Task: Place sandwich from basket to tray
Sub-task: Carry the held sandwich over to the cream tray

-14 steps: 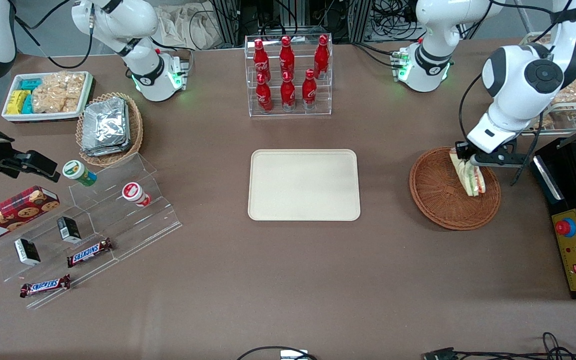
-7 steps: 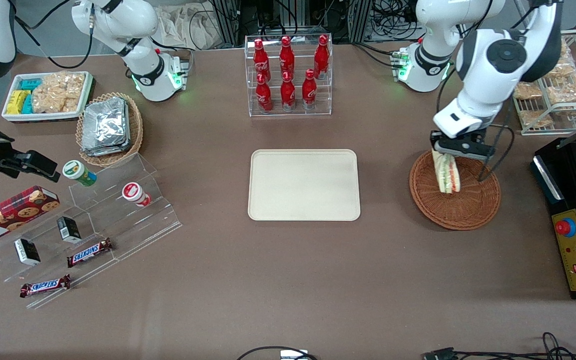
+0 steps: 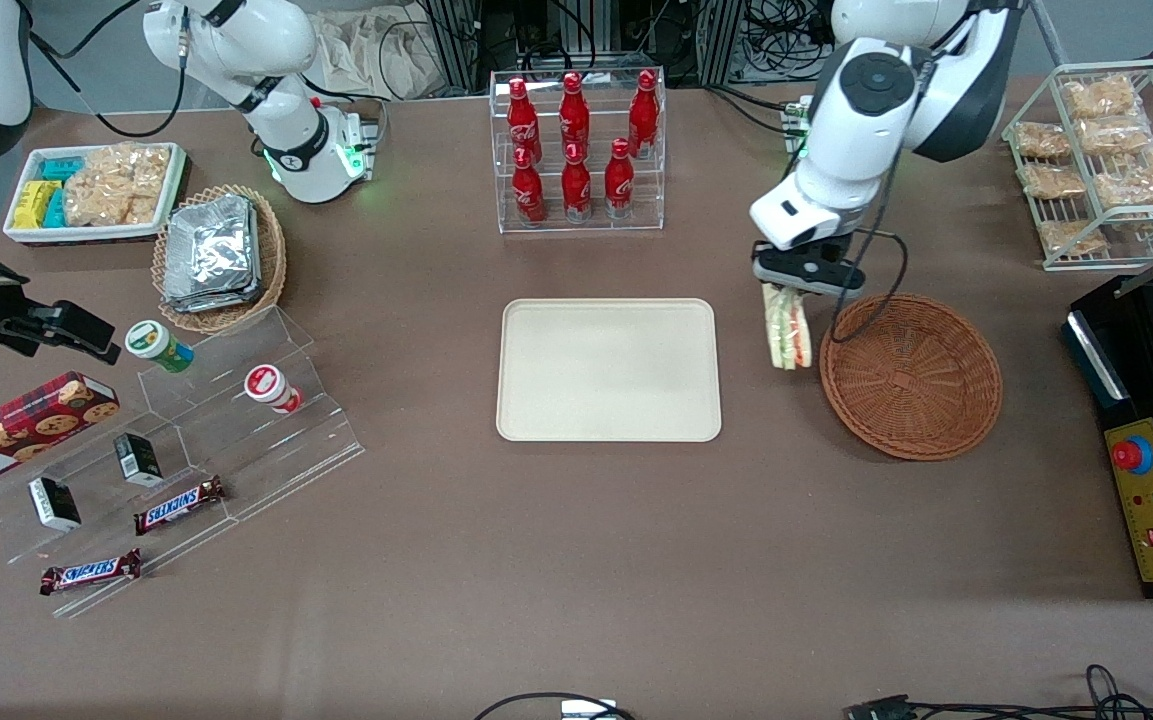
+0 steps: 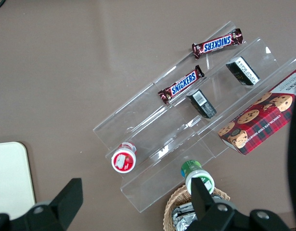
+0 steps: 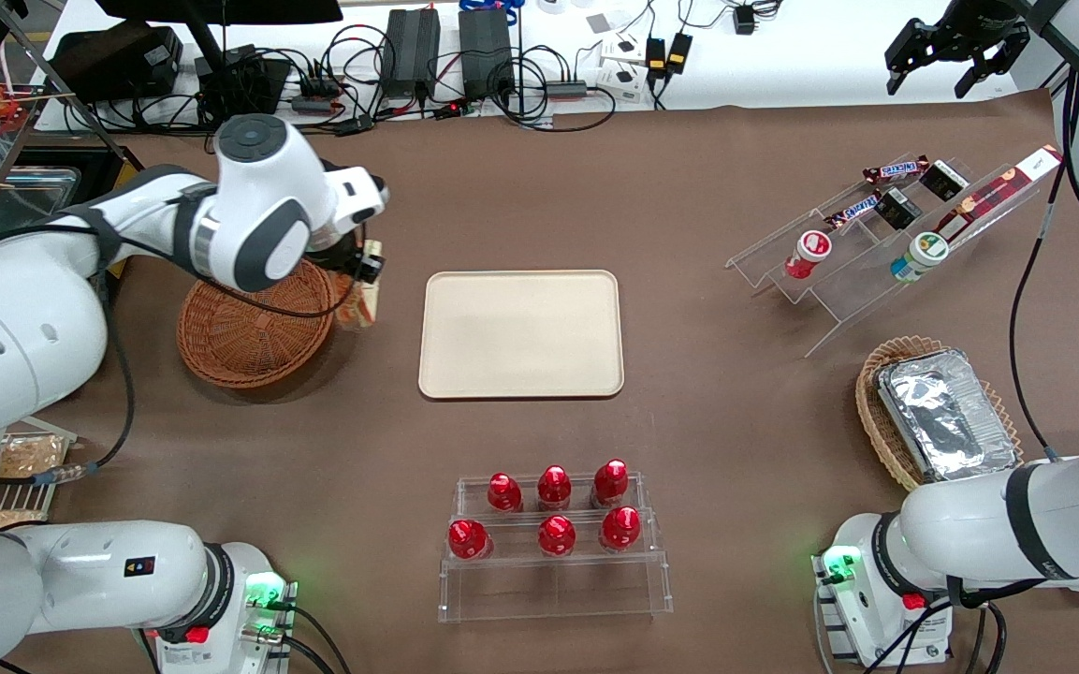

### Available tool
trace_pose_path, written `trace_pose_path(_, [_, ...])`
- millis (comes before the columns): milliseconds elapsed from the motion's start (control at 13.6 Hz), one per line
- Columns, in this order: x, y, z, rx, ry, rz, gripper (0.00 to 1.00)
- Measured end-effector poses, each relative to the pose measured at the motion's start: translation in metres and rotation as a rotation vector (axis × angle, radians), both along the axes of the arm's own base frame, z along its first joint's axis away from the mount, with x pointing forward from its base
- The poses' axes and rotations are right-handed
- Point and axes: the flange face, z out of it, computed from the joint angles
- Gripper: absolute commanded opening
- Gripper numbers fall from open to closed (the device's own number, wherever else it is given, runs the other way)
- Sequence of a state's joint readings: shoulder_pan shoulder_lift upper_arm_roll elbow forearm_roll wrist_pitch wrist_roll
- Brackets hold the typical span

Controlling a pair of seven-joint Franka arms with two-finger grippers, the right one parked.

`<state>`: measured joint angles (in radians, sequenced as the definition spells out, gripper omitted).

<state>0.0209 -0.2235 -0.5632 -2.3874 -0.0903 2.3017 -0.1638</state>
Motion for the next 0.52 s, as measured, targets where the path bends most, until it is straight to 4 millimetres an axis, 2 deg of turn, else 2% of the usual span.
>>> trace_pose_path(221, [0.008, -0.041, -0.020, -0.053, 0.053, 0.003, 0.09])
trace_pose_path(515, [0.018, -0.068, -0.061, -0.128, 0.107, -0.009, 0.10])
